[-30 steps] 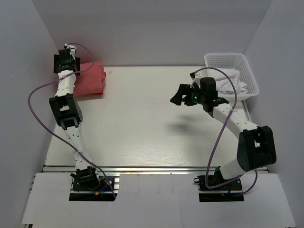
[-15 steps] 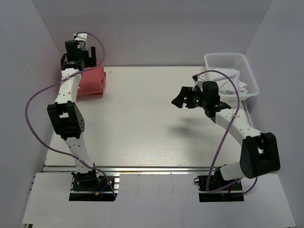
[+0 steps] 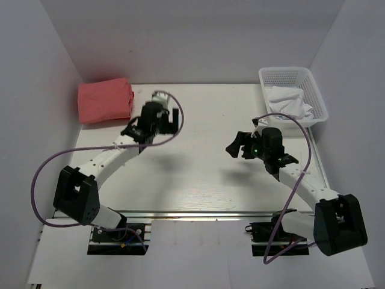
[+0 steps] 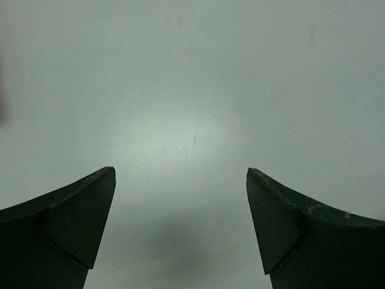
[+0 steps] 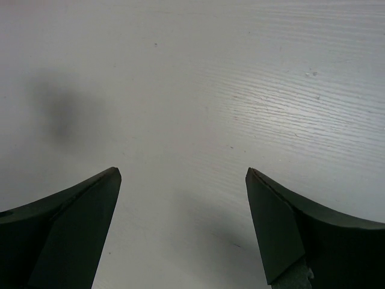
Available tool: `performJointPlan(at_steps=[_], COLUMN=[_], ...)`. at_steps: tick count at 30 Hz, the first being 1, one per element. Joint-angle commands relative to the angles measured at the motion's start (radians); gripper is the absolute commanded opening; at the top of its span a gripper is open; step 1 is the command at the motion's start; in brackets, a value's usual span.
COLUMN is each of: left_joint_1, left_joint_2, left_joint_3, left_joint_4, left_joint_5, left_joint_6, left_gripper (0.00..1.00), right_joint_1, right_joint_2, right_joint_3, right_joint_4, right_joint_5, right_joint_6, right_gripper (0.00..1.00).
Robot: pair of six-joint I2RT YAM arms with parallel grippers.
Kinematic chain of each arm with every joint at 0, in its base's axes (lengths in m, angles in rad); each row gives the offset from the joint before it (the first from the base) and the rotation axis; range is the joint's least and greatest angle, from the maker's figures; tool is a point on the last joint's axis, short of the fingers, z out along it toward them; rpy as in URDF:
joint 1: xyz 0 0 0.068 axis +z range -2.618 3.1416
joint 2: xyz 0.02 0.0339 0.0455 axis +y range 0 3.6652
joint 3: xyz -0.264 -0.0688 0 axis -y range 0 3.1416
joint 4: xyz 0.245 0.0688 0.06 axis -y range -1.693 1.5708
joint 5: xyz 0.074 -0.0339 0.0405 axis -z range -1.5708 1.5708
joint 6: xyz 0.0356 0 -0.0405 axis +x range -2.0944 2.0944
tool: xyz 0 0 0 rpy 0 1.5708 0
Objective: Fold and stack the t-shirts
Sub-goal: Put the neatly folded tshirt into the corner of the board with the left arm
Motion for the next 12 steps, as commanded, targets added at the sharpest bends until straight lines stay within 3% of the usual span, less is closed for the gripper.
performJointPlan(at_steps=[1,4,8,12], left_joint_1=[-0.083,-0.134,-0.171,-0.189], left_joint_2=[-0.131,-0.22,-0.263,-0.303], left_joint_3=[-0.251,-0.391,-0.402,-0.423], left_joint_4=[0.079,0.11,0.066,0.11], left_joint_5=[-0.026,-0.023,-0.171,-0.121], left_joint_6=[-0.131,-0.147,-0.159,-0.125], left_gripper=[1.0,1.0,1.0,1.0], right_joint_1=[-0.005,-0.001,-0.002,0.001], right_joint_2=[-0.065,-0.091,-0.098,-0.094], right_joint_3=[-0.051,-0.096,-0.133,-0.142], right_joint_4=[0.023,0.073,0.152,0.192], right_joint_5=[0.066,0.051,0.008,-0.013], right_joint_6=[-0.018,0.007,0.019,0.028], right_gripper=[0.9,0.9,0.9,0.9])
